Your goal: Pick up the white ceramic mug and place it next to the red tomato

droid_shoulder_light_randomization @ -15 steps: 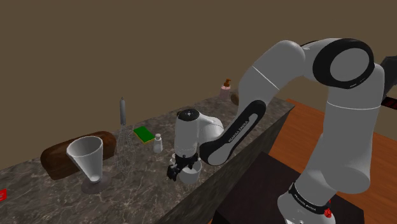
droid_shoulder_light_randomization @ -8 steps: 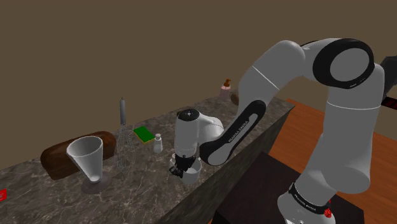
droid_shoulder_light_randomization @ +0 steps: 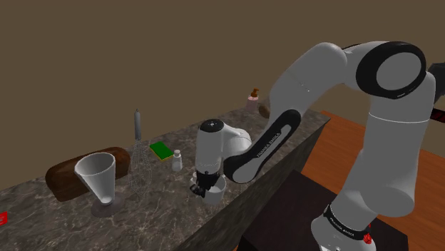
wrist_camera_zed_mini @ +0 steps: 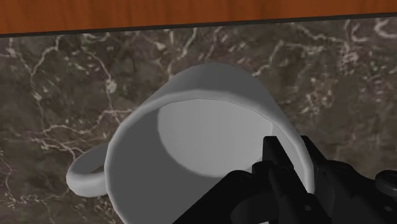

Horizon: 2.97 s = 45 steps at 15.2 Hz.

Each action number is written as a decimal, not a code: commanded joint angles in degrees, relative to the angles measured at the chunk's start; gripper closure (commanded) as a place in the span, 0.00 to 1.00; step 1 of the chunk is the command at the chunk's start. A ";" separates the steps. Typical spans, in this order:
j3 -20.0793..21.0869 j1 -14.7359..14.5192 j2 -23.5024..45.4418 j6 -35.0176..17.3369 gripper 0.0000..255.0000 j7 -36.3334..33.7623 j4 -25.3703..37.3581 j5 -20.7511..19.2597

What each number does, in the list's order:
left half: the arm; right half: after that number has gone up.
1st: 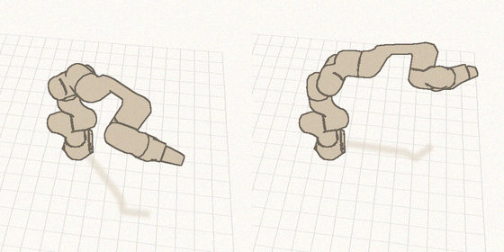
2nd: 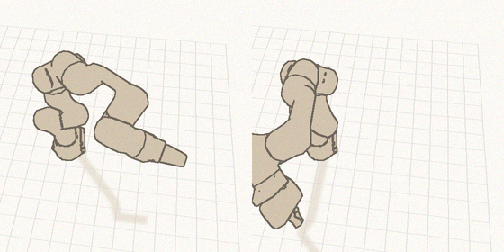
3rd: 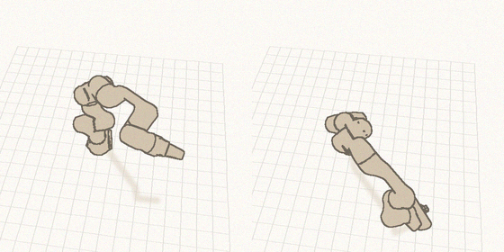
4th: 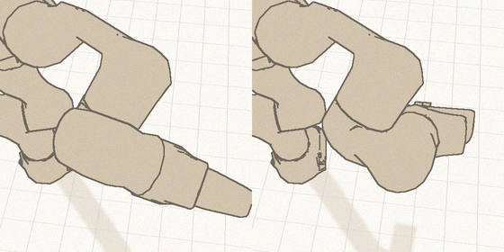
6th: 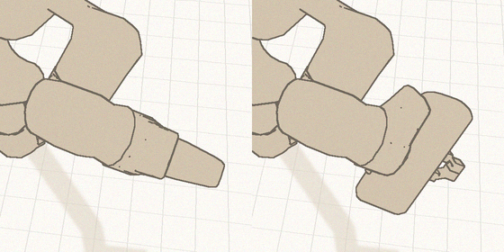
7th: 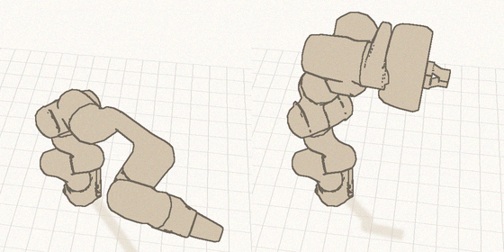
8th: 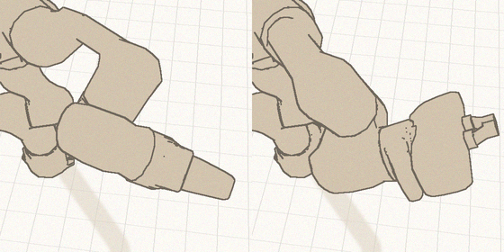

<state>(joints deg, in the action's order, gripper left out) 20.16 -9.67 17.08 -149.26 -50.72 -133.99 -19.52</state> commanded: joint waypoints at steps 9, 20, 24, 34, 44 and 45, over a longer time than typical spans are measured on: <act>2.83 1.88 -7.14 6.26 1.00 4.83 -0.05 6.30; 4.09 2.60 -14.14 13.97 1.00 9.28 1.62 12.04; 4.19 2.66 -16.34 16.92 1.00 10.56 2.64 13.63; -1.33 7.49 -21.63 17.47 1.00 22.75 -0.96 16.26; -9.77 14.43 -21.88 16.20 1.00 37.90 -1.66 15.99; -10.59 15.13 -21.59 16.14 1.00 39.35 -1.36 15.91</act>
<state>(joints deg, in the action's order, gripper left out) 10.44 4.72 -4.77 -133.31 -13.00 -135.91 -3.53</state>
